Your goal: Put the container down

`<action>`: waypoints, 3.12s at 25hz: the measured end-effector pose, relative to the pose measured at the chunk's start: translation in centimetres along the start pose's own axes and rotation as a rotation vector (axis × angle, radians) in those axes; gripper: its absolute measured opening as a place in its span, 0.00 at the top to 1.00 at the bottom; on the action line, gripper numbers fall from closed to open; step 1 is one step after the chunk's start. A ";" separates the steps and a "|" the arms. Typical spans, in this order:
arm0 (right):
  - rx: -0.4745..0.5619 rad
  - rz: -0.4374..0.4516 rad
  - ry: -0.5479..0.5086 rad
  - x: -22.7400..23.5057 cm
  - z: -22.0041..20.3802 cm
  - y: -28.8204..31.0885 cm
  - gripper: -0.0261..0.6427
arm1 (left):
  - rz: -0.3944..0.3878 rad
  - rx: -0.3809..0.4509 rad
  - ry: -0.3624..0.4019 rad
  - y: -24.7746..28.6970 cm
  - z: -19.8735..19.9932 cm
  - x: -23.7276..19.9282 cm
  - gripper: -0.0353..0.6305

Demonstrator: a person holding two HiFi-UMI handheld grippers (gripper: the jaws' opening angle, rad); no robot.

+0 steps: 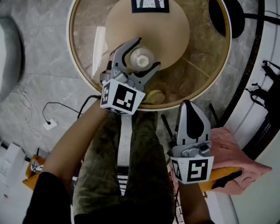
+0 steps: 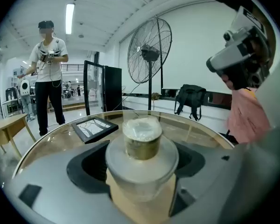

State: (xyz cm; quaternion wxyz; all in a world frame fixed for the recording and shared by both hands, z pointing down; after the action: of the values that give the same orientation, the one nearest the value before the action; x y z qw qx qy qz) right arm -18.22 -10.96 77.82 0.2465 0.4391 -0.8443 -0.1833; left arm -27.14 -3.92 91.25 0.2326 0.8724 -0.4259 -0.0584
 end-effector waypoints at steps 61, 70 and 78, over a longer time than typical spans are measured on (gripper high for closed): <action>0.372 -0.224 -0.221 -11.4 46.4 -26.9 0.93 | 0.341 0.346 -0.254 -42.4 53.4 -20.6 0.90; 0.367 -0.268 -0.228 -13.0 46.0 -26.8 0.93 | 0.307 0.354 -0.227 -42.6 53.3 -21.3 0.90; 0.391 -0.279 -0.214 -13.2 45.5 -27.6 0.93 | 0.269 0.356 -0.202 -41.7 53.7 -19.8 0.90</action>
State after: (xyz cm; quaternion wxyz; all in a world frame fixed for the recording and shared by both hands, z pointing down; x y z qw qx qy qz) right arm -20.00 -10.90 23.03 0.0385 0.5685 -0.8164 -0.0945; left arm -25.80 14.29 22.85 0.0371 0.8249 -0.5627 -0.0378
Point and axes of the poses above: the fingertips, and each gripper's own axes: y forward along the fingers, x to its right, z out of its top, the point moved 1 cm from there along -y, backward along the fingers, and after that the axes turned 15 degrees about z, right-handed, at the moved point
